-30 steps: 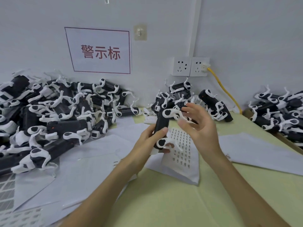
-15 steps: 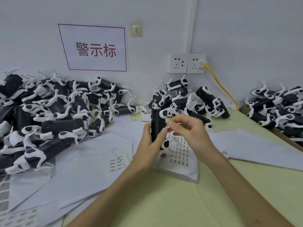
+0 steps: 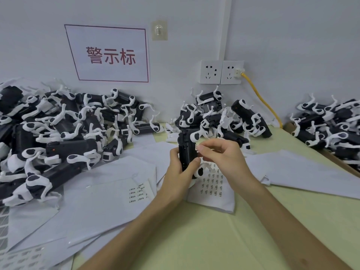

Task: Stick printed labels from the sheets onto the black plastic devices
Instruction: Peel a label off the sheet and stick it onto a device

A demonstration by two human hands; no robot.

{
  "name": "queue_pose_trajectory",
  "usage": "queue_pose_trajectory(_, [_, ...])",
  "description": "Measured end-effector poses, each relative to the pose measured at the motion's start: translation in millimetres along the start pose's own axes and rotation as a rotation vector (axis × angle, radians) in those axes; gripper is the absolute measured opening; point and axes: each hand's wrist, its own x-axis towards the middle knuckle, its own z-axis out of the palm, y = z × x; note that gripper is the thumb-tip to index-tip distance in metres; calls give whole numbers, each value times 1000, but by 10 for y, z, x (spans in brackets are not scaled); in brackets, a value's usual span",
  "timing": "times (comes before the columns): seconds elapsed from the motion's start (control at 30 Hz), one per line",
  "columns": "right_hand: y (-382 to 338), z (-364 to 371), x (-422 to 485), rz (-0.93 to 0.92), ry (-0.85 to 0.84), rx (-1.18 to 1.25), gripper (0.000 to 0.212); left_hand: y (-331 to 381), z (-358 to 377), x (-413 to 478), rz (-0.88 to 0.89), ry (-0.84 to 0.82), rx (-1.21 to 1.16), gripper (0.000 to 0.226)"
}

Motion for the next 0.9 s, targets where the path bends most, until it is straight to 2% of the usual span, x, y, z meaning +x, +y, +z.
queue_pose_trajectory(0.33, [-23, 30, -14, 38, 8, 18, 22, 2, 18, -6, 80, -8, 55, 36])
queue_pose_trajectory(0.9, [-10, 51, -22, 48, 13, 14, 26, -41, 34, -12, 90, 31, 108, 36])
